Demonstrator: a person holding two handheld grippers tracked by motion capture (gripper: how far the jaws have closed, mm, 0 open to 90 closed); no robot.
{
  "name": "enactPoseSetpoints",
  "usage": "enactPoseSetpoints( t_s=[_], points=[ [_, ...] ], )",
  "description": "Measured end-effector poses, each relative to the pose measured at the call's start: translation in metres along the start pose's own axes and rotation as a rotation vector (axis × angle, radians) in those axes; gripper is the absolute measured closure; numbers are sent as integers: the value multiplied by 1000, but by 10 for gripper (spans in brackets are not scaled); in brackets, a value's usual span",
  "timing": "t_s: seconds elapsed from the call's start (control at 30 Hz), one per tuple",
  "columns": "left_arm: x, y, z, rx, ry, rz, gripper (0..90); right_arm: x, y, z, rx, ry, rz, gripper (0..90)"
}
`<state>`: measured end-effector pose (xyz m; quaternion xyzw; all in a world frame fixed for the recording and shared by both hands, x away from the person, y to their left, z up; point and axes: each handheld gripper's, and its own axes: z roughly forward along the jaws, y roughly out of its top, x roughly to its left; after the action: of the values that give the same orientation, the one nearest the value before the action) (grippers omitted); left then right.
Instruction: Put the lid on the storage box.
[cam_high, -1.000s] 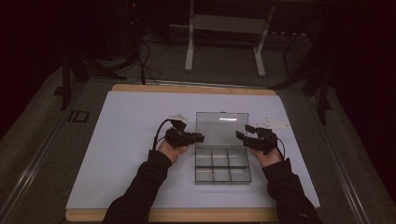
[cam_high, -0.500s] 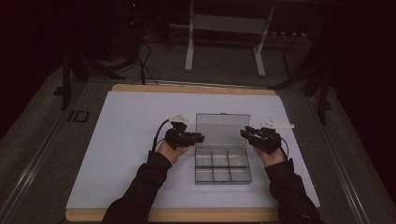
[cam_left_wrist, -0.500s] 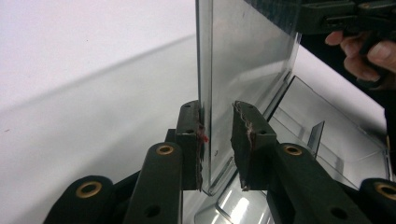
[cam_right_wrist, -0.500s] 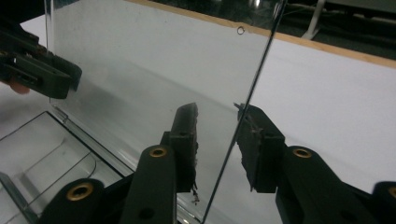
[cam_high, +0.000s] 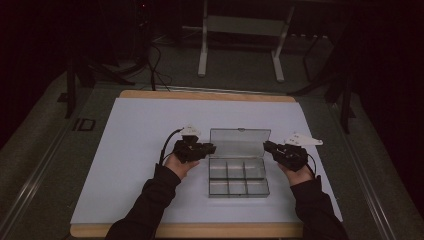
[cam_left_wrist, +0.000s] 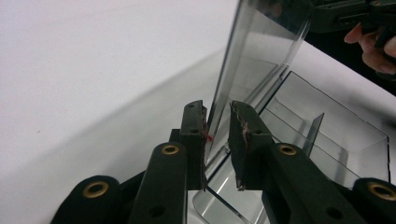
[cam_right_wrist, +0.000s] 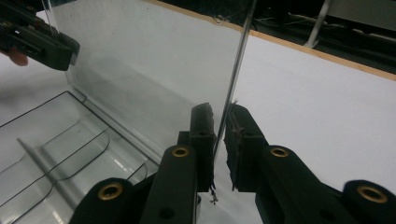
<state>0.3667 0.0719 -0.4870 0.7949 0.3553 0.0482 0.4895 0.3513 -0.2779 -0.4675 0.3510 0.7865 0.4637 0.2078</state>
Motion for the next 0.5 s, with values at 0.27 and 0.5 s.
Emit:
enactPoseSetpoints(
  t_s=[0.27, 0.5],
  points=[
    [-7, -6, -7, -10, 34, 17, 766, 4, -6, -8, -7, 16, -10, 834],
    [-12, -11, -13, -11, 36, 29, 796, 7, -13, -12, 2, 29, -13, 834]
  ],
)
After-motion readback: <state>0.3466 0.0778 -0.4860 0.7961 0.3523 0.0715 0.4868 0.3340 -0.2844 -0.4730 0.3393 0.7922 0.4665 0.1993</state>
